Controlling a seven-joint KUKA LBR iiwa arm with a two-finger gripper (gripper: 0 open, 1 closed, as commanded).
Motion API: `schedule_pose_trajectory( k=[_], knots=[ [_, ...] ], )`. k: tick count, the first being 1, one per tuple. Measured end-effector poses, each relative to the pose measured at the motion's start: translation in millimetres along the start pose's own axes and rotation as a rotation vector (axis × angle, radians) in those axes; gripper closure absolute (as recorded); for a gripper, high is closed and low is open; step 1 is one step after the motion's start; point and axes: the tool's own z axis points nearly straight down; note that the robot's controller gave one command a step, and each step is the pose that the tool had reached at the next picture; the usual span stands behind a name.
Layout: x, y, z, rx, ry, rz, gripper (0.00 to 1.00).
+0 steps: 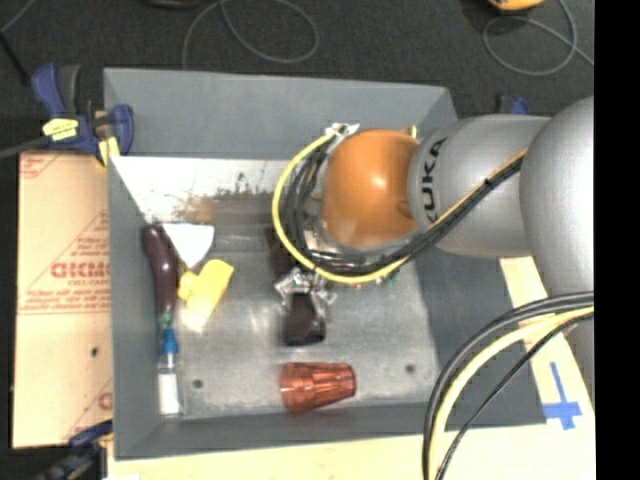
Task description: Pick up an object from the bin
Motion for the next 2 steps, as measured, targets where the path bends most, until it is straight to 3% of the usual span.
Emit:
schedule_pose_trajectory(
  k=[2],
  knots=[
    [1.0, 0.3, -5.7, -0.001, 0.002, 0.001, 1.0]
  ],
)
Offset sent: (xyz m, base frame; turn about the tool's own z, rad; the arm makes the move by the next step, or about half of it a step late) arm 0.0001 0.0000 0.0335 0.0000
